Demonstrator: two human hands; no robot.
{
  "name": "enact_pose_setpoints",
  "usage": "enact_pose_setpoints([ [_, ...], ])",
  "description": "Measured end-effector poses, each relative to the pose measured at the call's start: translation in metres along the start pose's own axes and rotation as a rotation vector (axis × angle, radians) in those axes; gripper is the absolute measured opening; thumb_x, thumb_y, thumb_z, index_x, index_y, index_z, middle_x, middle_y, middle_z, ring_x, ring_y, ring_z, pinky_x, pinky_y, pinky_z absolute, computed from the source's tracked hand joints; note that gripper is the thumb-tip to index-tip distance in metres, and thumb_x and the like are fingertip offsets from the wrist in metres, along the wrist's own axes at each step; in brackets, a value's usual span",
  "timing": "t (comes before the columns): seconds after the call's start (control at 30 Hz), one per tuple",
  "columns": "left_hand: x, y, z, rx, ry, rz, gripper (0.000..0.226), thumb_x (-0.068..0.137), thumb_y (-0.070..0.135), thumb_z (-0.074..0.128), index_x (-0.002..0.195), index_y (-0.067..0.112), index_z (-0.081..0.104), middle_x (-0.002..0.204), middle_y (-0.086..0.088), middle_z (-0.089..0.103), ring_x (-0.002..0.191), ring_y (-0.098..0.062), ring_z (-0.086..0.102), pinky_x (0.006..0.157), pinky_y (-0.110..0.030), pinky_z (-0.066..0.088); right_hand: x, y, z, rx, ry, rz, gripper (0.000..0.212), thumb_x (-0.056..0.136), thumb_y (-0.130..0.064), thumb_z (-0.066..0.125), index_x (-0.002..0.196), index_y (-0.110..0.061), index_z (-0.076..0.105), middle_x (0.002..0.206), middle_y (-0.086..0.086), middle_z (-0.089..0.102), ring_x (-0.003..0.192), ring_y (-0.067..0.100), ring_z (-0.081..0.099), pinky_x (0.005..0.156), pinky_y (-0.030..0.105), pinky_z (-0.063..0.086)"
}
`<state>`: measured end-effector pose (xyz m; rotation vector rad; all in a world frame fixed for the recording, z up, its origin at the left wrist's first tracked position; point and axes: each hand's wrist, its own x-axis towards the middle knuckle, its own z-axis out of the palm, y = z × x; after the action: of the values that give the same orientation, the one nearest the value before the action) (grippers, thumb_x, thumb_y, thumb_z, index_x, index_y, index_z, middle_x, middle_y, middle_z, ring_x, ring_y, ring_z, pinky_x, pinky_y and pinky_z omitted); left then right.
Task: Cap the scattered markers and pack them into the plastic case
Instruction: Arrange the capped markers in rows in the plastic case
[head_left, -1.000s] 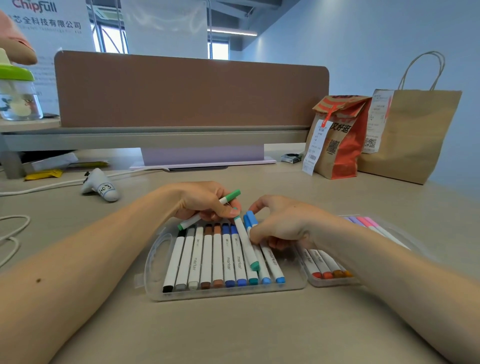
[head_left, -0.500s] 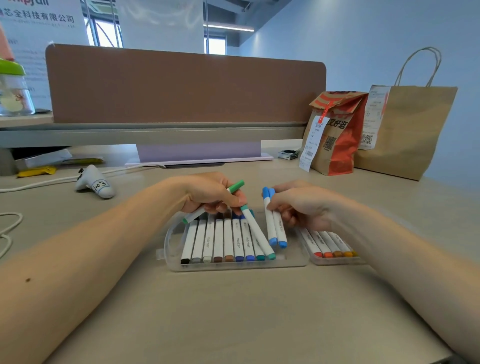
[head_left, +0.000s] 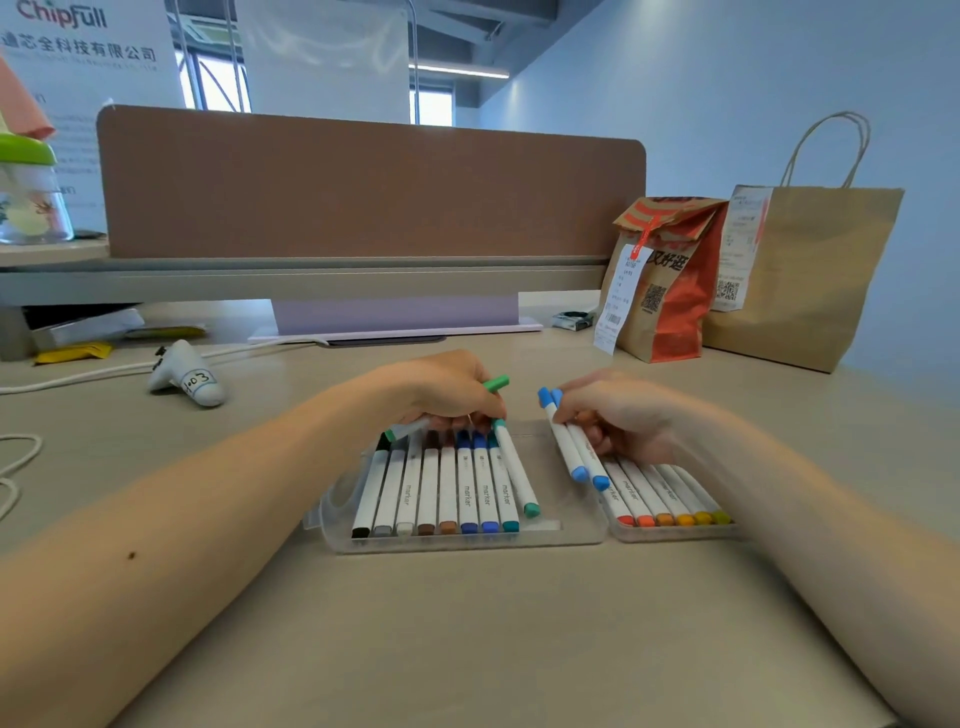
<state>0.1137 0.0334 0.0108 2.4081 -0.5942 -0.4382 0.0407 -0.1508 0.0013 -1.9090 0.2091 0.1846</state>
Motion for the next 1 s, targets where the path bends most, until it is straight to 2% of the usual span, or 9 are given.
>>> enact_pose_setpoints([
  [0.07, 0.002, 0.006, 0.002, 0.074, 0.012, 0.010, 0.020, 0.095, 0.026, 0.062, 0.104, 0.010, 0.069, 0.083, -0.002, 0.068, 0.061, -0.009, 0.053, 0.050, -0.017, 0.043, -0.001, -0.001, 0.001, -0.003, -0.006, 0.003, 0.010, 0.089, -0.001, 0.055, 0.095, -0.006, 0.060, 0.054, 0.000, 0.039, 0.044, 0.009, 0.035, 0.040, 0.020, 0.030],
  [0.17, 0.004, 0.008, 0.003, 0.124, 0.008, 0.038, 0.017, 0.093, 0.028, 0.065, 0.100, 0.013, 0.069, 0.080, -0.001, 0.067, 0.066, -0.010, 0.057, 0.056, -0.019, 0.047, 0.000, 0.000, -0.001, -0.006, 0.001, 0.008, 0.036, 0.089, -0.002, 0.057, 0.125, -0.009, 0.057, 0.057, 0.001, 0.041, 0.045, 0.009, 0.038, 0.042, 0.021, 0.032],
  [0.23, 0.005, 0.006, 0.003, 0.141, 0.022, 0.065, 0.019, 0.090, 0.033, 0.069, 0.096, 0.016, 0.069, 0.079, 0.001, 0.067, 0.069, -0.010, 0.060, 0.059, -0.021, 0.049, 0.000, 0.000, -0.001, -0.008, 0.006, 0.008, 0.045, 0.089, -0.002, 0.057, 0.133, -0.010, 0.053, 0.059, 0.002, 0.042, 0.045, 0.009, 0.039, 0.042, 0.021, 0.033],
  [0.33, 0.004, 0.003, -0.001, 0.144, 0.101, 0.097, 0.024, 0.086, 0.043, 0.070, 0.097, 0.021, 0.067, 0.085, 0.002, 0.067, 0.075, -0.012, 0.061, 0.067, -0.025, 0.052, 0.000, -0.001, -0.001, -0.024, 0.000, 0.000, 0.043, 0.089, -0.003, 0.058, 0.132, -0.009, 0.055, 0.061, 0.003, 0.043, 0.047, 0.009, 0.039, 0.043, 0.022, 0.033],
  [0.53, -0.009, 0.005, -0.014, 0.168, 0.036, 0.102, 0.032, 0.082, 0.045, 0.074, 0.099, 0.019, 0.067, 0.087, -0.001, 0.065, 0.066, -0.011, 0.050, 0.055, -0.022, 0.043, 0.001, 0.000, -0.002, -0.057, 0.003, 0.003, 0.049, 0.088, -0.005, 0.060, 0.135, -0.011, 0.052, 0.064, 0.004, 0.046, 0.049, 0.010, 0.041, 0.043, 0.022, 0.035],
  [0.7, -0.016, 0.006, 0.001, 0.205, -0.032, 0.088, 0.053, 0.067, 0.054, 0.082, 0.100, 0.015, 0.064, 0.084, 0.001, 0.066, 0.073, -0.012, 0.058, 0.074, -0.031, 0.052, -0.001, -0.001, -0.002, -0.085, -0.020, -0.009, 0.036, 0.089, -0.005, 0.057, 0.125, -0.008, 0.059, 0.065, 0.004, 0.045, 0.048, 0.010, 0.040, 0.042, 0.022, 0.033],
  [0.77, -0.016, 0.005, 0.002, 0.204, -0.002, 0.096, 0.050, 0.070, 0.052, 0.081, 0.099, 0.016, 0.063, 0.084, 0.001, 0.067, 0.073, -0.012, 0.059, 0.073, -0.031, 0.052, -0.001, 0.000, -0.003, -0.088, -0.022, -0.010, 0.037, 0.090, -0.005, 0.058, 0.126, -0.009, 0.058, 0.066, 0.004, 0.045, 0.048, 0.009, 0.040, 0.043, 0.022, 0.034],
  [0.9, -0.016, -0.006, -0.012, 0.204, 0.118, 0.088, 0.026, 0.087, 0.042, 0.070, 0.096, 0.019, 0.065, 0.084, 0.000, 0.062, 0.072, -0.014, 0.051, 0.061, -0.026, 0.044, -0.003, -0.001, -0.004, -0.097, -0.022, -0.017, 0.044, 0.090, -0.006, 0.057, 0.134, -0.012, 0.054, 0.071, 0.006, 0.047, 0.051, 0.009, 0.041, 0.045, 0.021, 0.034],
  [1.0, -0.019, -0.012, -0.023, 0.185, 0.031, 0.048, 0.014, 0.093, 0.032, 0.064, 0.099, 0.020, 0.069, 0.083, -0.001, 0.060, 0.065, -0.013, 0.044, 0.053, -0.022, 0.039, -0.003, -0.002, -0.005, -0.111, -0.027, -0.017, 0.044, 0.091, -0.006, 0.057, 0.134, -0.013, 0.054, 0.074, 0.007, 0.048, 0.052, 0.009, 0.041, 0.045, 0.021, 0.035],
])
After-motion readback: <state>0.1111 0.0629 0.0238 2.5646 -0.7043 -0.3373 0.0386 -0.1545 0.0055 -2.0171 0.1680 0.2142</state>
